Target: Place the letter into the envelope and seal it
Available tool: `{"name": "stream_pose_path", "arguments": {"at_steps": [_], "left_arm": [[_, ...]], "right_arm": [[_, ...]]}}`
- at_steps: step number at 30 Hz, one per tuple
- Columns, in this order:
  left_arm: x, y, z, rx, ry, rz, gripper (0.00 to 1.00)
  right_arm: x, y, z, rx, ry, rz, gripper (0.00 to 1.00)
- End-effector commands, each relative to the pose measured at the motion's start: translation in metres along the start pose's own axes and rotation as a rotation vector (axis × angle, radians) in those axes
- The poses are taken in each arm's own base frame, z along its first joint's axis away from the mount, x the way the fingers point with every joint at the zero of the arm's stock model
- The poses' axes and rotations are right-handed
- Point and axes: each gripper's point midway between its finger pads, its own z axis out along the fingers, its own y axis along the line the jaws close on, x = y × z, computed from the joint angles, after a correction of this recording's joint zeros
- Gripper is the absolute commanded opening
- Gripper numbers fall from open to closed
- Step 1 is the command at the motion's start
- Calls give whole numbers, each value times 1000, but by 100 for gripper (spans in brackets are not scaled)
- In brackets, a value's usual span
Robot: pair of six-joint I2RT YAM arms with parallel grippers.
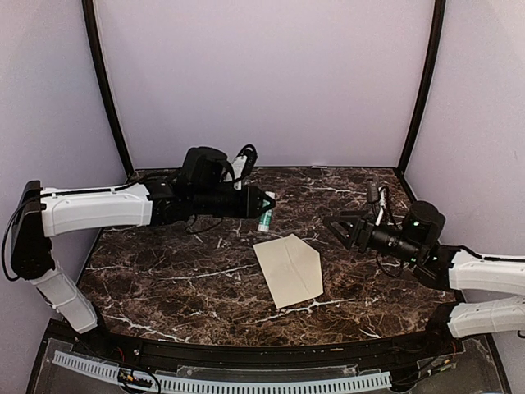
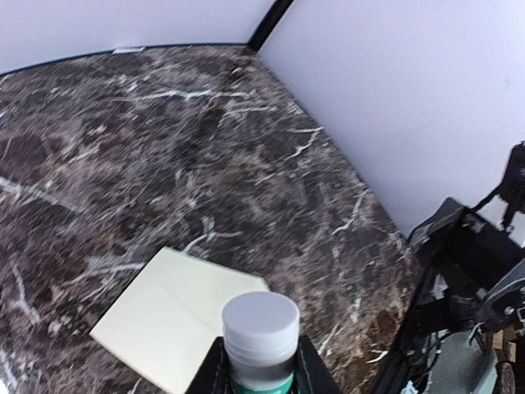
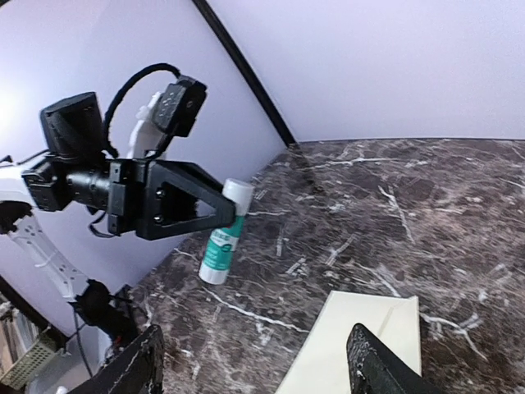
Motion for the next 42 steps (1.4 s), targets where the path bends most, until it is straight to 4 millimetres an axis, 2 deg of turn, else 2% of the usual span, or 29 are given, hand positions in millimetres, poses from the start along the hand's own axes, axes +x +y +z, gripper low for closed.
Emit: {"name": "stream_pose_path", "arguments": {"at_steps": [1, 4, 8, 13, 19, 27, 36, 39, 41, 42], "left_arm": [[-57, -79, -18, 342, -166, 68, 5], [-71, -101, -21, 458, -205, 69, 5], [-78, -116, -22, 549, -234, 61, 5], [-79, -125, -23, 606, -256, 61, 5], [-76, -130, -26, 645, -268, 62, 5], [-69, -129, -24, 653, -266, 60, 5], [-65, -123, -21, 632, -273, 58, 5], [-62, -121, -20, 619, -264, 67, 7], [-59, -117, -19, 596, -255, 84, 13], [-56, -115, -20, 577, -246, 102, 21]], "right_arm": [[-31, 58, 1, -308, -78, 2, 72], [-33, 68, 6, -374, -73, 30, 72], [-31, 72, 22, -399, -47, 58, 72], [-35, 77, 37, -416, -45, 78, 70], [-41, 74, 55, -394, -48, 106, 64], [-46, 71, 72, -380, -41, 109, 47], [-46, 67, 75, -347, -35, 85, 2], [-43, 66, 73, -333, -26, 65, 0], [-40, 63, 72, -315, -6, 40, 0], [-38, 63, 71, -308, 8, 25, 0]]}}
